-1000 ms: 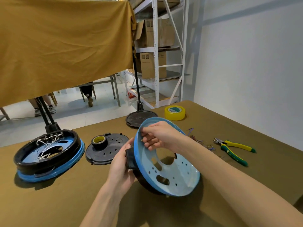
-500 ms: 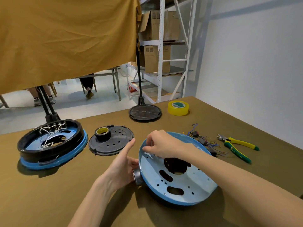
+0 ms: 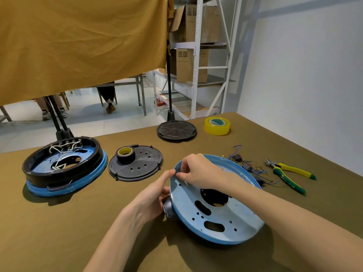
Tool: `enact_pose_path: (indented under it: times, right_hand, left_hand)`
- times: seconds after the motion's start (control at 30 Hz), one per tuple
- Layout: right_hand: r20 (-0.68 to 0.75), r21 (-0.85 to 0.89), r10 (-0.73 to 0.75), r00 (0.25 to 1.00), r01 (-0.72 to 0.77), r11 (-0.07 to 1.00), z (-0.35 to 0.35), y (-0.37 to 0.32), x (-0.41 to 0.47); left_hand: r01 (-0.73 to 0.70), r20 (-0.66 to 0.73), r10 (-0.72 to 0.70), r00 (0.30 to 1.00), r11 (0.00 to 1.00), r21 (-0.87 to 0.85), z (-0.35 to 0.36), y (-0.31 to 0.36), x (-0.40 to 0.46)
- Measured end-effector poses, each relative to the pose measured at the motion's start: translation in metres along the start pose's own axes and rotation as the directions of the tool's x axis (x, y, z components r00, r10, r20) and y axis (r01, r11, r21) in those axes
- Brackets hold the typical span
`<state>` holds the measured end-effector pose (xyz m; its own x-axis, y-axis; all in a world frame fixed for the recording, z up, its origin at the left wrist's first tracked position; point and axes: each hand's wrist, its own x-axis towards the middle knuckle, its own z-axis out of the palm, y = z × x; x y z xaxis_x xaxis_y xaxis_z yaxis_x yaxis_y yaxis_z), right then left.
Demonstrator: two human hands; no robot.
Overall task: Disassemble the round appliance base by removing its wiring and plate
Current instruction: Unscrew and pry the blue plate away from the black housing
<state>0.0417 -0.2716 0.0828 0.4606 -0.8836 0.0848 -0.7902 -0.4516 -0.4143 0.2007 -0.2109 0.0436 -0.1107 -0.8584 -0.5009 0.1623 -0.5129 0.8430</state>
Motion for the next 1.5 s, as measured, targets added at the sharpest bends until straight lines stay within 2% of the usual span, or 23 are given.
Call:
enact_pose_path:
  times: [0.2, 0.37, 0.53, 0.67, 0.8, 0.97, 1.2, 1.33, 1.5]
  right_hand:
    - [0.056, 0.073, -0.049, 0.997, 0.045, 0.996, -0.007, 0.001, 0.001]
    - [0.001, 0.022, -0.013, 1.0, 0.013, 1.0, -0.001, 0.0, 0.001]
    - [0.069, 0.071, -0.069, 0.995, 0.064, 0.995, -0.012, 0.0, 0.003]
    - [0.028, -0.022, 0.004, 1.0, -0.004, 1.0, -0.004, 0.001, 0.001]
    - [0.05, 0.028, -0.014, 0.999, 0.012, 1.0, 0.002, 0.003, 0.002]
    - [0.048, 0.022, 0.039, 0.998, -0.04, 0.999, -0.001, 0.002, 0.006]
    - [0.136, 0.105, 0.029, 0.99, -0.044, 0.993, -0.007, 0.001, 0.007]
    - [0.024, 0.062, 0.04, 0.999, -0.041, 0.997, 0.001, 0.002, 0.002]
    - [0.011, 0.073, 0.032, 0.999, -0.033, 0.997, 0.005, 0.002, 0.002]
  left_hand:
    - [-0.003, -0.018, 0.003, 1.0, 1.0, 0.007, -0.001, -0.001, 0.004]
    - [-0.011, -0.02, 0.012, 1.0, 1.0, 0.016, -0.001, -0.002, 0.005]
    - [-0.021, -0.043, 0.021, 0.999, 1.0, 0.02, 0.002, -0.002, 0.005]
    - [-0.033, -0.043, 0.035, 0.998, 0.998, 0.048, 0.002, -0.003, 0.005]
    - [-0.033, -0.043, 0.035, 0.998, 0.998, 0.045, 0.003, -0.003, 0.006]
    - [-0.046, -0.058, 0.05, 0.997, 0.997, 0.058, 0.003, -0.003, 0.006]
    - [-0.045, -0.056, 0.049, 0.997, 0.997, 0.058, 0.005, -0.003, 0.005]
    - [-0.061, -0.063, 0.065, 0.996, 0.996, 0.058, 0.004, -0.004, 0.007]
    - [-0.048, -0.049, 0.051, 0.997, 0.997, 0.064, 0.002, -0.004, 0.008]
